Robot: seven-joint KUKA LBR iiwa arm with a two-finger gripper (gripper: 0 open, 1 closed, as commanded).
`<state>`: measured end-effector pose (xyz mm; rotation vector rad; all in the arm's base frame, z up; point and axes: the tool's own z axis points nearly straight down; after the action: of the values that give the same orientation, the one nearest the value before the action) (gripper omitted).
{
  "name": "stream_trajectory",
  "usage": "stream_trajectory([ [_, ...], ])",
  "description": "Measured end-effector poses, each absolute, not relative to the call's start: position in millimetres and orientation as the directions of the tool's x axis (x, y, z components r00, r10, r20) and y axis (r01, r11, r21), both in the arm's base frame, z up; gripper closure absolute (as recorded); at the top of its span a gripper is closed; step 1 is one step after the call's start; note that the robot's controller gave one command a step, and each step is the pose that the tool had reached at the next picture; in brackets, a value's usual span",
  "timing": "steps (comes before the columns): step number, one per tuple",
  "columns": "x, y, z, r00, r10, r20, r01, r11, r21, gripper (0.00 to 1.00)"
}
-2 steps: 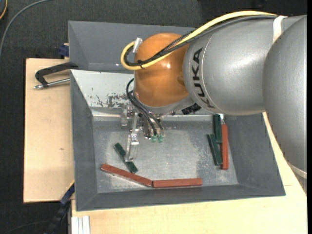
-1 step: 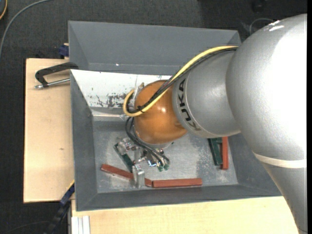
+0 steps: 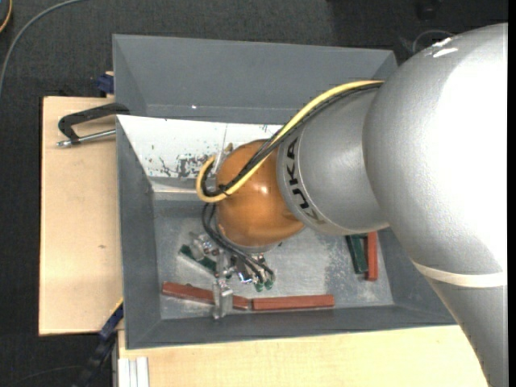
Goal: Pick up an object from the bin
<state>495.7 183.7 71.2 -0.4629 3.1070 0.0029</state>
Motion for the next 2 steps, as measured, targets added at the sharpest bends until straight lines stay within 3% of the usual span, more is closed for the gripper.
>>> stream_trajectory([
  [1,498.2,184.4,74.2,-0.957,-0.289,-0.01,-0.289,0.957,0.004,1.0],
  [2,495.9,183.1,71.0,-0.957,-0.29,-0.002,-0.29,0.957,0.002,0.0],
])
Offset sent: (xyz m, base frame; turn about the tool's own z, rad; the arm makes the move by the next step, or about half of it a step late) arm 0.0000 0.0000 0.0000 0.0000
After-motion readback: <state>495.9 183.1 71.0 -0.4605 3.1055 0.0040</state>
